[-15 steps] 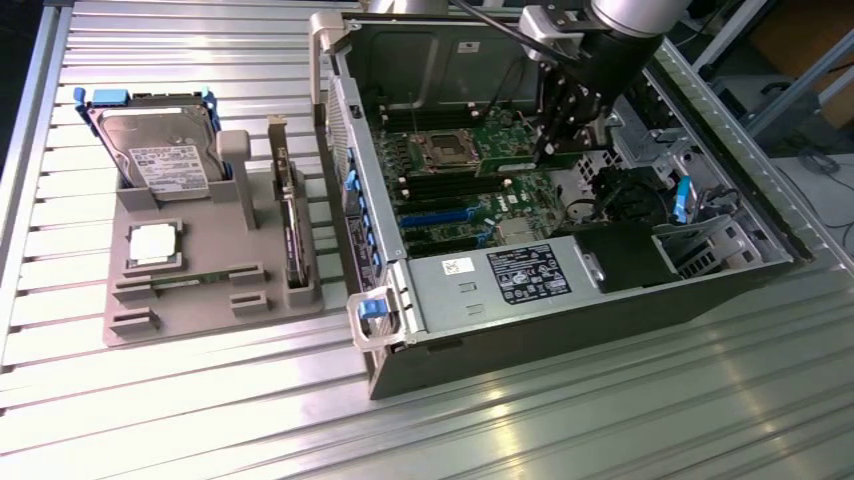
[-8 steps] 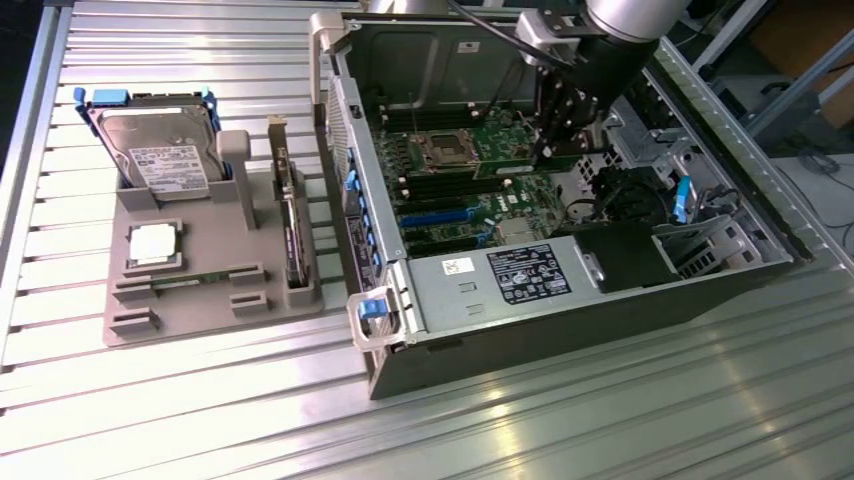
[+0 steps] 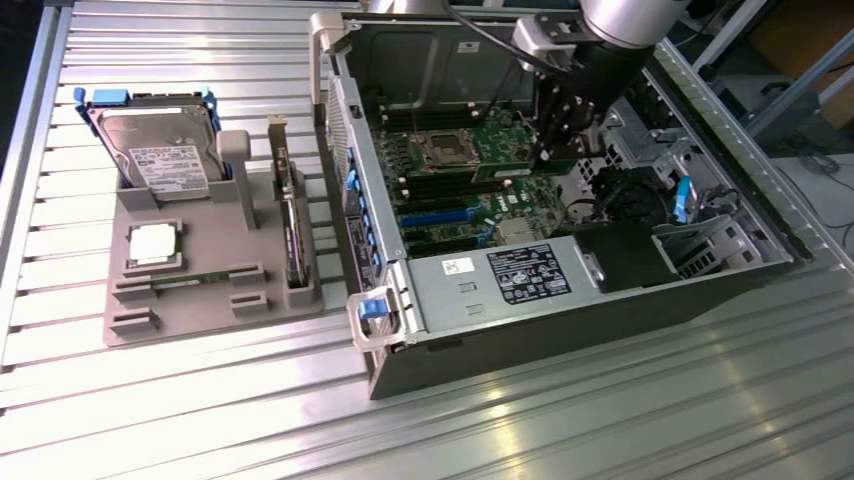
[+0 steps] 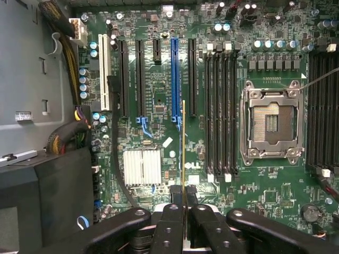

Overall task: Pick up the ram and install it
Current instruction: 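Insert the ram into the slot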

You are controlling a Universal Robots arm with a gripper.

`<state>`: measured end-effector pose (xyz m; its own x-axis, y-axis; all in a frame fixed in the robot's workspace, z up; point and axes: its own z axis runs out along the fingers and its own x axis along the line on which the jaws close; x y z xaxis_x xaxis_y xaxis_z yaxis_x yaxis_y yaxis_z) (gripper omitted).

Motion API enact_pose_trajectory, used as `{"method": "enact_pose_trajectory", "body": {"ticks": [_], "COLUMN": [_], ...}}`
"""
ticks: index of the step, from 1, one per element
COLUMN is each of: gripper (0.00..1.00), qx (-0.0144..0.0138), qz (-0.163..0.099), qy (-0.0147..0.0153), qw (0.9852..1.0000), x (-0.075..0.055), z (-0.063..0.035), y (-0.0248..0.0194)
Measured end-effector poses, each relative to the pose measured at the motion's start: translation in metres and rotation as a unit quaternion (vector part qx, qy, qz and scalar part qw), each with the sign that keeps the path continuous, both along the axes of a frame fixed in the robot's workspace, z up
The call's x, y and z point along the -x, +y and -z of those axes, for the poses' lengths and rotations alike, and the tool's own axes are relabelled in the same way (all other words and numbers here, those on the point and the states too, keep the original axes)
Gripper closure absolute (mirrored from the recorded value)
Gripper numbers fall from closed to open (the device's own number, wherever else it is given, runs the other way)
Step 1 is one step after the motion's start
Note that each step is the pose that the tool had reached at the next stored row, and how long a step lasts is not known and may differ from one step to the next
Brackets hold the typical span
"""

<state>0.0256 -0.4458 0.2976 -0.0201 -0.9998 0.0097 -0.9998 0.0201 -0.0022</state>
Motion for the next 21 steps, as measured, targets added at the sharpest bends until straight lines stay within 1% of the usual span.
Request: {"method": "enact_pose_trajectory", "body": {"ticks": [21], "gripper": [0.88], "qx": [0.0], "qz": [0.0], "qy": [0.0], "qw": [1.0], "x": [0.0], "z": [0.0128], "y": [0.0]}}
